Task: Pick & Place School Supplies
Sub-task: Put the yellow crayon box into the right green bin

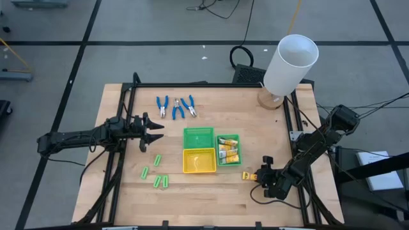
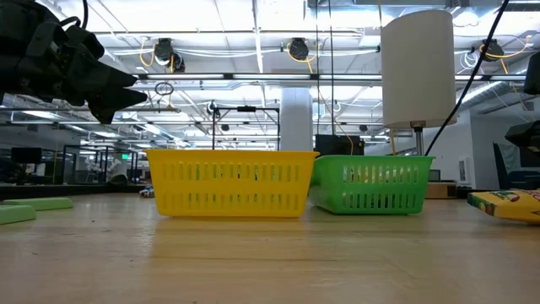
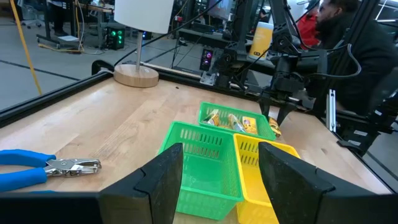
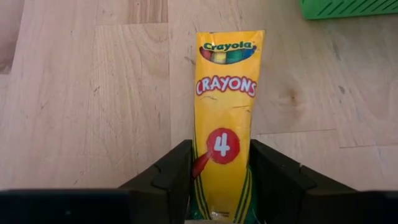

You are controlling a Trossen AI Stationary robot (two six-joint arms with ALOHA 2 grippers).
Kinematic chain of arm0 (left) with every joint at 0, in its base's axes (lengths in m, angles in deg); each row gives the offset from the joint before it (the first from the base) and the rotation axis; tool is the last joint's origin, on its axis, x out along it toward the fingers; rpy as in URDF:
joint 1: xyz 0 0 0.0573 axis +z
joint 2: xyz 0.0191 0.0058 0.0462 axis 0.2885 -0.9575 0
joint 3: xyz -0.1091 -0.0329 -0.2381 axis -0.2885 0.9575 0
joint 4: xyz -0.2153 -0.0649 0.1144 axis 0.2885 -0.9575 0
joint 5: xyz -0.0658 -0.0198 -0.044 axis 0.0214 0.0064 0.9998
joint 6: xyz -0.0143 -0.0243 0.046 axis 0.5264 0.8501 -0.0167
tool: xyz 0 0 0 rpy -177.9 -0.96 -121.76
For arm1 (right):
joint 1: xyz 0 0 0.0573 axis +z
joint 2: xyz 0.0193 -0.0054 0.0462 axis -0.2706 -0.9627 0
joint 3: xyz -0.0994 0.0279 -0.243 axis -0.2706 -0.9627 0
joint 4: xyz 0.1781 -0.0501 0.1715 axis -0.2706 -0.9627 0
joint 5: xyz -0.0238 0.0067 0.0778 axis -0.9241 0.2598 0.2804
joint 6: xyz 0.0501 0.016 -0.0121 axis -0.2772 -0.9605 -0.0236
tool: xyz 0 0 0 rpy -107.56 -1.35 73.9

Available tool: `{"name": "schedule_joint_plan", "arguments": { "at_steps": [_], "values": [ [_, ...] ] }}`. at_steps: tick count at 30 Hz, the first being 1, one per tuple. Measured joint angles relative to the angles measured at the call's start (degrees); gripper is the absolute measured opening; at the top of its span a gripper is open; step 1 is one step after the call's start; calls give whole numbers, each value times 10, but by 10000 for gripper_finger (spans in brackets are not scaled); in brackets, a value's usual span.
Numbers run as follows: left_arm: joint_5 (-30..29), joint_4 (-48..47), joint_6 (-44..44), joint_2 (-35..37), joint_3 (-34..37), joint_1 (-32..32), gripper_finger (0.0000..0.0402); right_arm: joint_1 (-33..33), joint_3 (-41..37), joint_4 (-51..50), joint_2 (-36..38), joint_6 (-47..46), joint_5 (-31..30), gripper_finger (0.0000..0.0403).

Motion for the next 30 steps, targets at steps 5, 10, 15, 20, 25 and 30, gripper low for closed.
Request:
{"name": "schedule_joint_plan", "arguments": {
  "at_steps": [5, 10, 15, 20, 25, 30],
  "values": [
    [0, 0, 0, 0, 0, 0, 214, 0, 0, 4, 0, 1, 0, 141],
    [0, 0, 0, 0, 0, 0, 214, 0, 0, 11, 0, 17, 0, 141],
    [0, 0, 0, 0, 0, 0, 214, 0, -1, 26, 8, 34, 0, 141],
    [0, 0, 0, 0, 0, 0, 214, 0, -2, 31, 31, 46, 4, 141],
    [0, 0, 0, 0, 0, 0, 214, 0, -2, 45, 45, 64, -2, 141],
    [0, -1, 0, 0, 0, 0, 214, 0, -2, 85, 46, 93, -8, 141]
  ]
}}
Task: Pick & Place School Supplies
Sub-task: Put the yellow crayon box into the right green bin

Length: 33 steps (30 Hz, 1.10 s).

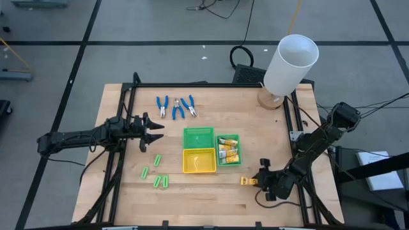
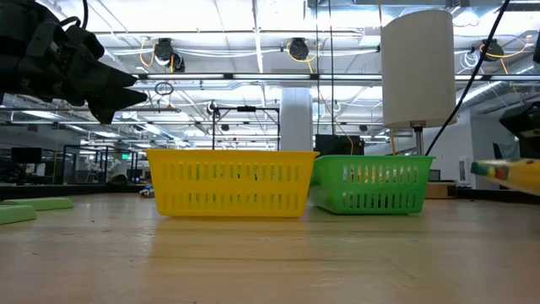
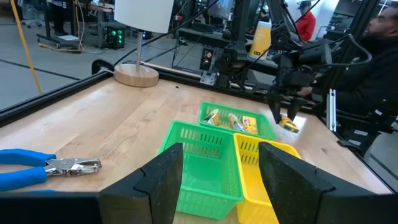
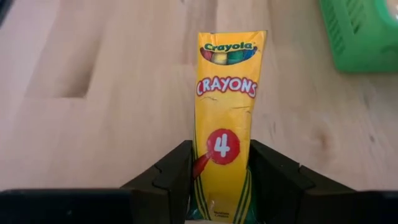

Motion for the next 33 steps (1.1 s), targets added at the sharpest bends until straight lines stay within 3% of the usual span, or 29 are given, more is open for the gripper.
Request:
{"name": "schedule_joint_plan", "arguments": {
  "at_steps": [12, 33],
  "values": [
    [0, 1, 0, 0, 0, 0, 214, -10, 1, 95, 0, 82, -6, 141],
    [0, 1, 0, 0, 0, 0, 214, -96, 1, 212, 1, 229, -5, 141]
  ]
}}
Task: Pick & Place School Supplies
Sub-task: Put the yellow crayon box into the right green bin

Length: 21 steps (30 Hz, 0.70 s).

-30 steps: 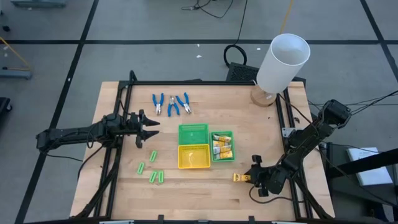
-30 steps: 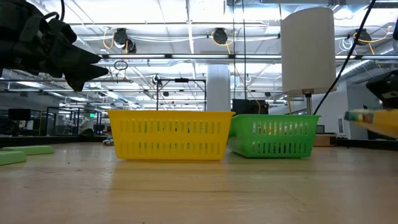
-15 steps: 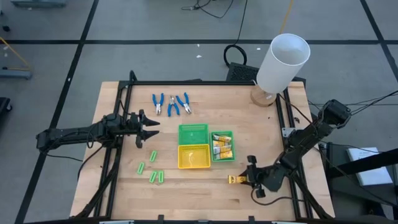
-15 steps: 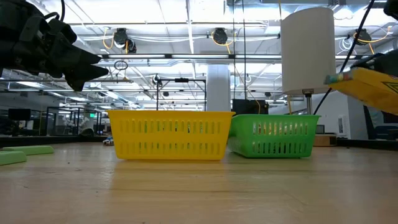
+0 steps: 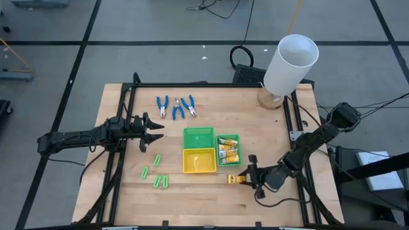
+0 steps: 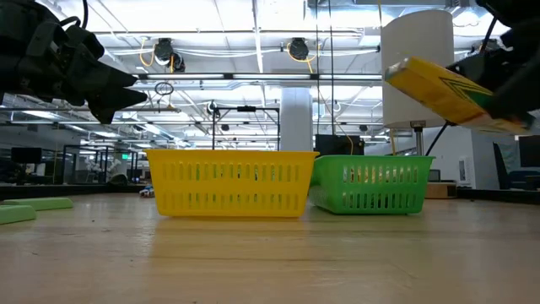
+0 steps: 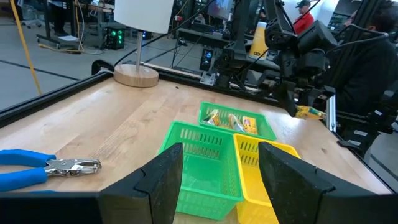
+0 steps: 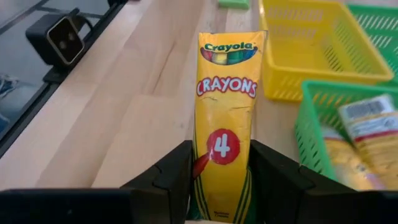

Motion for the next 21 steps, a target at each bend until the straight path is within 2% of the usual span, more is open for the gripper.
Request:
{"name": "schedule_joint_plan", "arguments": {
  "at_steps": [7, 21],
  "values": [
    [0, 0, 0, 0, 0, 0, 214, -34, 0, 17, 0, 39, 0, 141],
    [0, 0, 0, 0, 0, 0, 214, -119, 0, 32, 0, 56, 0, 141]
  ]
}}
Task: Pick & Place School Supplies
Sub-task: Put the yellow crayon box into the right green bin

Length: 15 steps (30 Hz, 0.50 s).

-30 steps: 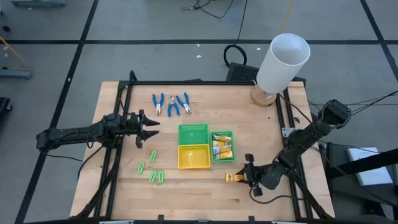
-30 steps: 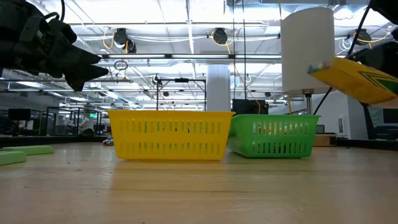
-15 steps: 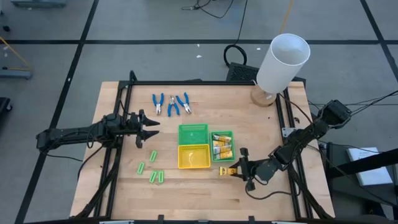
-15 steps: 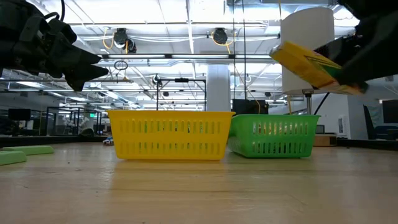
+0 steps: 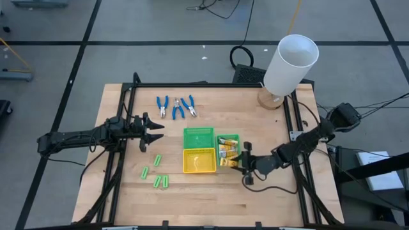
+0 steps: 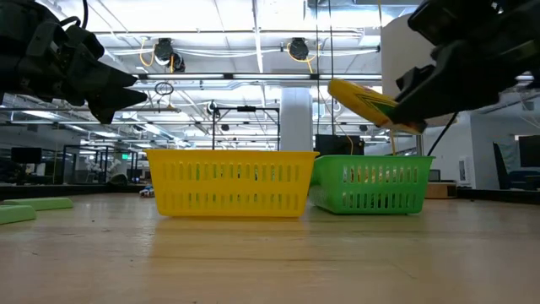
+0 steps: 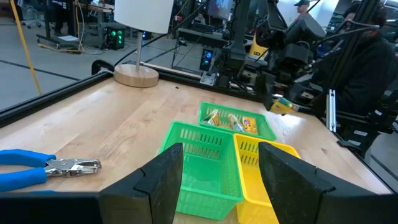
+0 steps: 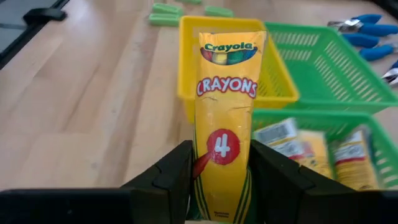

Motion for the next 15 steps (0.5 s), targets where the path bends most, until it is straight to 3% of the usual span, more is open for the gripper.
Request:
{"name": "schedule_joint_plan", "arguments": {
  "at_steps": [15],
  "values": [
    [0, 0, 0, 0, 0, 0, 214, -88, 0, 23, 0, 22, 0, 141]
  ]
}}
